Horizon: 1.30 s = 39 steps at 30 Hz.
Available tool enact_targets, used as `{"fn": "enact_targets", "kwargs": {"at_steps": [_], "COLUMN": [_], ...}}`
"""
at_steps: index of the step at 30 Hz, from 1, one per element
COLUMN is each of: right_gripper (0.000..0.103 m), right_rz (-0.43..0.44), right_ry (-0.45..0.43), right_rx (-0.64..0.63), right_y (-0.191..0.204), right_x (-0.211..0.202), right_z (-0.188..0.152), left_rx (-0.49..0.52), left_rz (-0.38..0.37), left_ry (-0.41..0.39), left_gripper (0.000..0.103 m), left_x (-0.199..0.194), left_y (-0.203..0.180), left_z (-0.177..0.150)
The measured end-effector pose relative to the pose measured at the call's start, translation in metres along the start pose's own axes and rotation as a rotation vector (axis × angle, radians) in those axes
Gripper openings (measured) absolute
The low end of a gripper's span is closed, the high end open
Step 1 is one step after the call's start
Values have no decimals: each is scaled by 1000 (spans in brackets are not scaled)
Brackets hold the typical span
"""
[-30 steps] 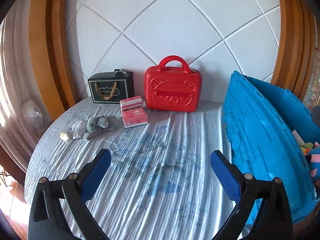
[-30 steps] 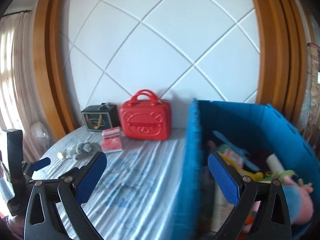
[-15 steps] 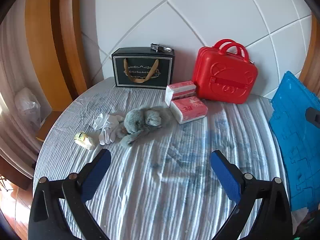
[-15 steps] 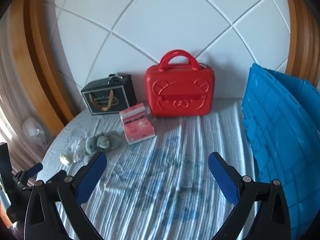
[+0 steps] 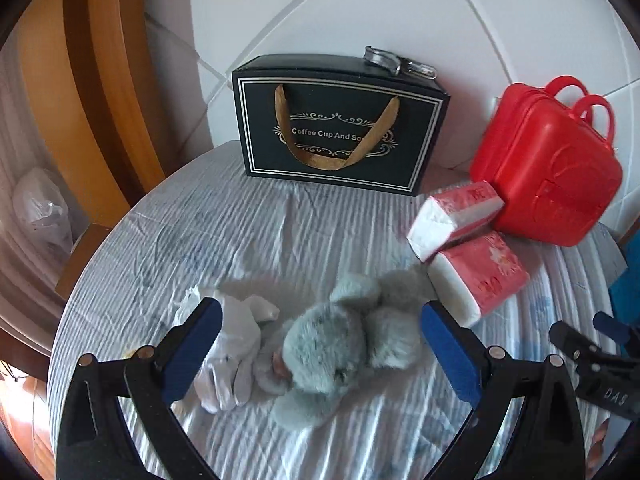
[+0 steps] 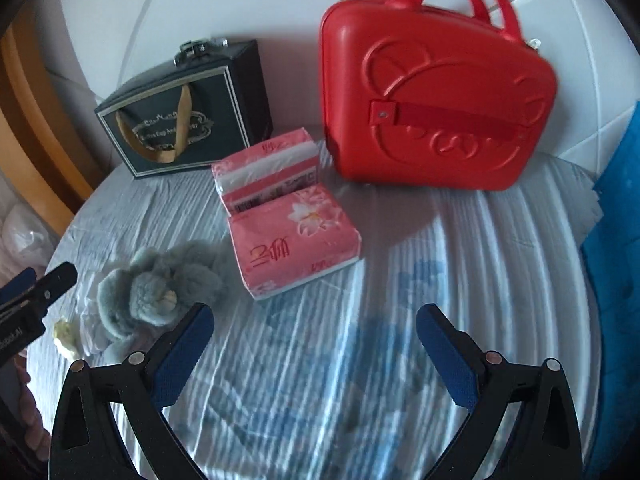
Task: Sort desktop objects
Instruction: 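Withdraw both tools from the crate toward the pink tissue packs, then grasp a pink tissue pack with the left tool while the right tool grasps another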
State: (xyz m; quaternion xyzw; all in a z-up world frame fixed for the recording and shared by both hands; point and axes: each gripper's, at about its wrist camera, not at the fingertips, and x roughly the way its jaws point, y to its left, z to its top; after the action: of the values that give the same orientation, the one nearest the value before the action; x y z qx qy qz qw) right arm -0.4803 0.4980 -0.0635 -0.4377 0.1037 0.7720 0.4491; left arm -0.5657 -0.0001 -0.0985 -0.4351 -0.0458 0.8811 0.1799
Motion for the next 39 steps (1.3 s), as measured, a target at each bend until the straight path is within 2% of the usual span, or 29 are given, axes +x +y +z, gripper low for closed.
{"fn": "enact_targets", "kwargs": {"at_steps": [4, 7, 10, 13, 15, 17, 19, 22, 23, 25, 26, 28, 30, 33, 39], "right_gripper": [103, 103, 103, 103, 103, 103, 103, 103, 103, 103, 103, 103, 103, 103, 103], "right_rz": [11, 5, -45, -194, -248, -226, -169, -102, -78, -50, -41, -45, -46, -46, -93], "right_ry": [49, 74, 46, 29, 40, 34, 18, 10, 8, 10, 15, 26, 42, 57, 74], "right_rx": [-49, -64, -37, 25, 89, 161, 218, 189, 167, 135, 113, 78, 58, 36, 1], "right_y": [23, 22, -14, -68, -106, -132, -144, -133, -123, -109, -100, -86, -73, -55, -48], "right_x": [67, 101, 104, 97, 92, 82, 69, 58, 57, 56, 58, 65, 74, 86, 108], "right_z": [7, 6, 3, 1, -2, -6, -8, -6, -4, -1, 2, 8, 13, 15, 1], "left_rx": [-24, -52, -37, 17, 92, 181, 289, 387, 400, 384, 371, 332, 294, 277, 268], "left_rz": [44, 45, 7, -81, -171, -191, -166, -145, -102, -104, -100, -89, -75, -93, -95], "left_ry": [20, 42, 39, 10, -6, 0, 33, 121, 141, 179, 198, 180, 158, 138, 102], "left_gripper": [101, 101, 101, 101, 101, 101, 101, 100, 95, 66, 63, 55, 54, 54, 54], "left_x": [61, 101, 124, 125, 121, 122, 132, 150, 156, 162, 164, 156, 146, 143, 140], "left_y": [2, -4, -24, -54, -81, -107, -134, -159, -162, -159, -154, -143, -131, -125, -129], "left_z": [28, 52, 73, 86, 90, 90, 85, 71, 65, 55, 49, 40, 33, 29, 26]}}
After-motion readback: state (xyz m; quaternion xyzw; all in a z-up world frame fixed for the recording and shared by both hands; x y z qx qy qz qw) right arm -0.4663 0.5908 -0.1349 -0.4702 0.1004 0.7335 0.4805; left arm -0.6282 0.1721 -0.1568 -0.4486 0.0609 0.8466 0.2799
